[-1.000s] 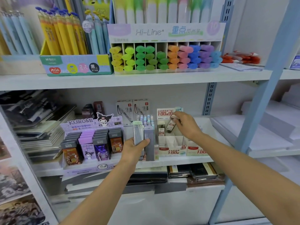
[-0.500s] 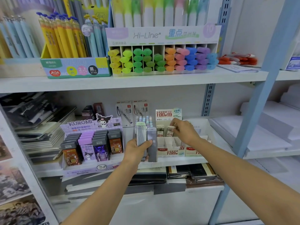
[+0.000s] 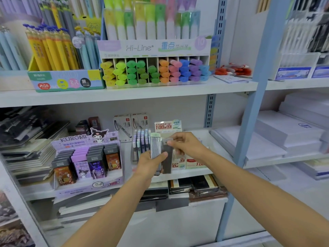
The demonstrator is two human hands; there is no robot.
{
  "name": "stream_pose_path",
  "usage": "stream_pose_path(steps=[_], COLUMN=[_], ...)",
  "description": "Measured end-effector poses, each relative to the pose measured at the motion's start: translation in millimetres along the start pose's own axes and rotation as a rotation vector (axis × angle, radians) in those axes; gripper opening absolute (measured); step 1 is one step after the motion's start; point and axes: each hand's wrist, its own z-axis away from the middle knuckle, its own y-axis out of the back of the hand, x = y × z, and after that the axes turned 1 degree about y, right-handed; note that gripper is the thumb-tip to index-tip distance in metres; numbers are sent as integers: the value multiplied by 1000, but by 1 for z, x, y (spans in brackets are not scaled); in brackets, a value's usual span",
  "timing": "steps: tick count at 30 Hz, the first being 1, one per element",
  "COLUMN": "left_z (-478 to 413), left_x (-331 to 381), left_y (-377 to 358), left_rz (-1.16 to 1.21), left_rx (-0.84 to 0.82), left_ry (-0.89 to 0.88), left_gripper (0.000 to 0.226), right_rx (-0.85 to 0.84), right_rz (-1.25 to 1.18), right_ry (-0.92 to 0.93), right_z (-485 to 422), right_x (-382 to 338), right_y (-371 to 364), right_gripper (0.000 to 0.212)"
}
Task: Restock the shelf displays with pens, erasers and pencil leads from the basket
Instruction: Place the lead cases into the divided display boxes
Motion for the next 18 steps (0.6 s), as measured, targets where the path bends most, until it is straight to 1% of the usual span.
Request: stream_pose_path(steps=[3, 5, 7, 9, 10, 12, 13, 16, 18], left_z=[2, 4, 6, 10, 11, 13, 14, 15, 14], left_x=[2, 3, 3, 4, 3, 3, 3, 5, 5], left_y=[-5, -8, -14, -21, -24, -29, -29, -29, -27], left_rz=[-5, -46, -106, -175, -199, -219, -204, -47, 44], left_rx=[-8, -42, -78, -93, -100, -117, -132, -222, -269], left_ry=[35, 38, 24, -4, -20, -29, -13, 116, 184], left_gripper=[13, 15, 17, 19, 20, 20, 19, 22, 23], right_rx=[75, 44, 5, 31, 61, 95, 88, 56, 46], right_rz=[-158, -196, -80, 96, 153, 180, 155, 38, 9], right_ry=[-6, -40, -80, -104, -102, -70, -53, -17, -29], right_z=[5, 7, 10, 11, 10, 9, 9, 13, 15], right_x=[-3, -4, -6, -6, -5, -2, -1, 2, 4], right_y=[9, 14, 14, 12, 11, 11, 13, 18, 21], right_gripper=[19, 25, 38, 48, 49, 44, 40, 30, 30])
